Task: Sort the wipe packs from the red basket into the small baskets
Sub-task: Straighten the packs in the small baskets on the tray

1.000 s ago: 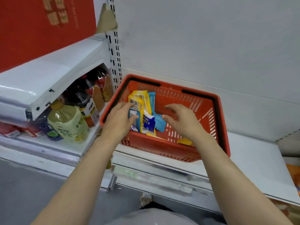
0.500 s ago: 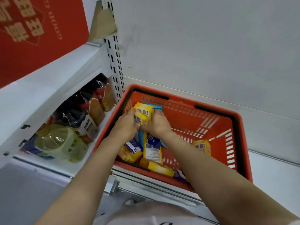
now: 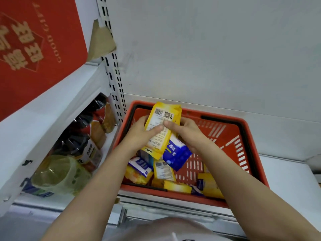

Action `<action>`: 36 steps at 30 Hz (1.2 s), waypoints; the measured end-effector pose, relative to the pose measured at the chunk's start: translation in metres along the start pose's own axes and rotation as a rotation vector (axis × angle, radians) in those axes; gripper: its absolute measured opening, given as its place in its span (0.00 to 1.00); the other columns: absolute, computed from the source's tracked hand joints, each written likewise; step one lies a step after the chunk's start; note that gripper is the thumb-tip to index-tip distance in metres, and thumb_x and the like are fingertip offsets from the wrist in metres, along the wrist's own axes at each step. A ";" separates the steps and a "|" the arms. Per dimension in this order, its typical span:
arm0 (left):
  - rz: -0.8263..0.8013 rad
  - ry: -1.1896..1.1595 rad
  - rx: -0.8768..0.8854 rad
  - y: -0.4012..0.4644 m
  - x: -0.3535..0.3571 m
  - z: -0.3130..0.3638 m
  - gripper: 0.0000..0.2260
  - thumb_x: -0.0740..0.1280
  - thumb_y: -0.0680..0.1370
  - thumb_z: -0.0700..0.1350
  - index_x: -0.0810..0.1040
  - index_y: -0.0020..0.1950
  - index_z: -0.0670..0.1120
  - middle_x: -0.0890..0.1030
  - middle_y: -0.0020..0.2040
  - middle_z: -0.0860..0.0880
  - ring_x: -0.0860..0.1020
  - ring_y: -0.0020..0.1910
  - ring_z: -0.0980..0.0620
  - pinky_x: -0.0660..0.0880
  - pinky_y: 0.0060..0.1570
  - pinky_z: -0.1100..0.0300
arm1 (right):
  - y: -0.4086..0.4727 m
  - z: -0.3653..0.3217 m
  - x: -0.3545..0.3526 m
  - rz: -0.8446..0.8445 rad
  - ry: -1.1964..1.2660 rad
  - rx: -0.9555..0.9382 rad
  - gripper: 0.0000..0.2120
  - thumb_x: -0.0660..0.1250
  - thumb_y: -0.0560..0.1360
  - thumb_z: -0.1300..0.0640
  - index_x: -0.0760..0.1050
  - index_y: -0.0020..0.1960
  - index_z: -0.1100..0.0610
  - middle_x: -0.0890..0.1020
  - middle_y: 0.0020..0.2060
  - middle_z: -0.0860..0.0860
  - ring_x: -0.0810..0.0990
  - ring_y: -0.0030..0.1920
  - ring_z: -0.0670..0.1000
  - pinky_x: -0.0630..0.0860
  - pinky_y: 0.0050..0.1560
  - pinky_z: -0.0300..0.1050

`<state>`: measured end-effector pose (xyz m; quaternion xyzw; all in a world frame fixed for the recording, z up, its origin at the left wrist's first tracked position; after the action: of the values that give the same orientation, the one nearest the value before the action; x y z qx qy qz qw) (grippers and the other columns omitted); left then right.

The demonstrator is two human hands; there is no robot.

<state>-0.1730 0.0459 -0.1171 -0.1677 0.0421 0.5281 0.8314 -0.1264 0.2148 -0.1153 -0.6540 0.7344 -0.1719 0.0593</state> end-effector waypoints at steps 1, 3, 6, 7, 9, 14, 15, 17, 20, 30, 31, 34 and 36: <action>-0.028 -0.055 0.010 0.001 0.003 0.002 0.13 0.73 0.75 0.53 0.76 0.57 0.55 0.85 0.54 0.49 0.85 0.47 0.52 0.82 0.48 0.50 | -0.005 -0.001 0.001 -0.008 0.037 0.020 0.19 0.76 0.71 0.51 0.79 0.58 0.58 0.86 0.49 0.57 0.86 0.46 0.59 0.82 0.40 0.48; -0.020 -0.138 0.002 0.003 0.005 0.003 0.12 0.73 0.76 0.50 0.78 0.58 0.51 0.86 0.49 0.50 0.86 0.44 0.51 0.82 0.41 0.54 | -0.012 -0.001 -0.001 -0.017 0.119 0.048 0.19 0.75 0.72 0.50 0.78 0.59 0.58 0.86 0.51 0.58 0.86 0.48 0.59 0.82 0.42 0.48; 0.116 -0.239 -0.042 0.009 -0.002 0.003 0.10 0.73 0.76 0.49 0.80 0.54 0.48 0.86 0.45 0.49 0.85 0.39 0.53 0.79 0.31 0.61 | -0.018 0.004 -0.008 0.048 0.136 0.005 0.15 0.73 0.73 0.56 0.78 0.58 0.58 0.85 0.52 0.57 0.85 0.52 0.59 0.83 0.49 0.52; 0.174 -0.248 -0.054 0.012 -0.006 0.002 0.08 0.74 0.75 0.49 0.81 0.51 0.49 0.86 0.43 0.50 0.85 0.37 0.54 0.79 0.30 0.61 | -0.020 0.005 -0.014 0.119 0.104 -0.018 0.13 0.73 0.74 0.58 0.79 0.57 0.58 0.86 0.52 0.57 0.85 0.52 0.58 0.83 0.50 0.52; 0.259 -0.229 -0.041 0.014 -0.014 0.002 0.06 0.76 0.73 0.49 0.80 0.44 0.52 0.86 0.41 0.51 0.85 0.35 0.54 0.80 0.32 0.58 | -0.024 0.006 -0.027 0.265 0.084 -0.056 0.11 0.72 0.75 0.60 0.79 0.57 0.58 0.86 0.51 0.56 0.85 0.51 0.57 0.83 0.51 0.53; 0.251 -0.271 0.039 0.011 -0.014 0.009 0.07 0.76 0.73 0.48 0.81 0.40 0.59 0.85 0.38 0.56 0.85 0.37 0.54 0.81 0.38 0.54 | -0.042 -0.015 -0.045 0.448 0.096 -0.224 0.12 0.73 0.75 0.58 0.78 0.58 0.57 0.86 0.51 0.54 0.86 0.50 0.54 0.83 0.48 0.52; 0.236 -0.286 0.045 0.010 -0.013 0.009 0.05 0.76 0.73 0.48 0.82 0.41 0.58 0.86 0.40 0.54 0.85 0.38 0.54 0.81 0.37 0.55 | -0.047 -0.021 -0.043 0.461 0.084 -0.261 0.12 0.73 0.75 0.58 0.78 0.58 0.57 0.86 0.51 0.53 0.86 0.50 0.53 0.83 0.46 0.50; 0.193 -0.306 0.033 0.008 -0.006 0.012 0.07 0.75 0.74 0.48 0.82 0.50 0.51 0.86 0.46 0.49 0.85 0.40 0.53 0.81 0.35 0.57 | -0.054 -0.031 -0.035 0.486 0.014 -0.344 0.12 0.73 0.75 0.58 0.78 0.58 0.55 0.86 0.50 0.50 0.86 0.49 0.51 0.83 0.43 0.46; 0.117 -0.321 0.026 0.001 0.006 0.016 0.15 0.73 0.76 0.50 0.80 0.58 0.43 0.86 0.50 0.47 0.86 0.43 0.52 0.82 0.40 0.55 | -0.064 -0.040 -0.014 0.500 -0.161 -0.447 0.12 0.74 0.74 0.60 0.80 0.57 0.55 0.86 0.49 0.47 0.85 0.49 0.48 0.83 0.48 0.45; -0.180 -0.574 -0.037 -0.029 0.030 0.026 0.20 0.72 0.69 0.62 0.82 0.49 0.47 0.86 0.48 0.45 0.86 0.47 0.46 0.82 0.39 0.54 | -0.107 -0.023 0.009 0.486 -1.094 -0.649 0.16 0.69 0.77 0.58 0.79 0.65 0.53 0.81 0.62 0.53 0.74 0.63 0.58 0.65 0.68 0.46; -0.156 -0.580 -0.063 -0.032 0.035 0.024 0.17 0.73 0.71 0.58 0.82 0.51 0.47 0.86 0.47 0.45 0.86 0.46 0.46 0.82 0.39 0.53 | -0.112 -0.020 0.011 0.458 -1.113 -0.659 0.16 0.69 0.78 0.58 0.79 0.65 0.53 0.80 0.63 0.53 0.73 0.64 0.58 0.66 0.69 0.51; -0.077 -0.639 -0.135 -0.044 0.045 0.014 0.12 0.73 0.76 0.46 0.80 0.57 0.44 0.86 0.48 0.45 0.86 0.44 0.48 0.82 0.39 0.52 | -0.133 -0.014 0.012 0.471 -1.047 -0.665 0.18 0.69 0.78 0.54 0.77 0.67 0.52 0.77 0.68 0.51 0.68 0.72 0.55 0.64 0.71 0.57; -0.070 -0.672 -0.125 -0.054 0.054 0.015 0.14 0.73 0.76 0.43 0.79 0.60 0.43 0.86 0.49 0.46 0.86 0.45 0.48 0.83 0.41 0.48 | -0.153 -0.011 0.000 0.696 -0.766 -0.606 0.27 0.72 0.75 0.50 0.71 0.72 0.52 0.73 0.71 0.50 0.67 0.73 0.53 0.66 0.72 0.55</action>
<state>-0.1028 0.0763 -0.1039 -0.0365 -0.2724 0.5264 0.8046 0.0143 0.2040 -0.0541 -0.3781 0.8480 0.3228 0.1836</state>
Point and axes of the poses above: each hand's wrist, its own y-axis towards the middle knuckle, its own x-axis out of the palm, z = x × y, the point moved 4 cm from there along y, towards the middle knuckle
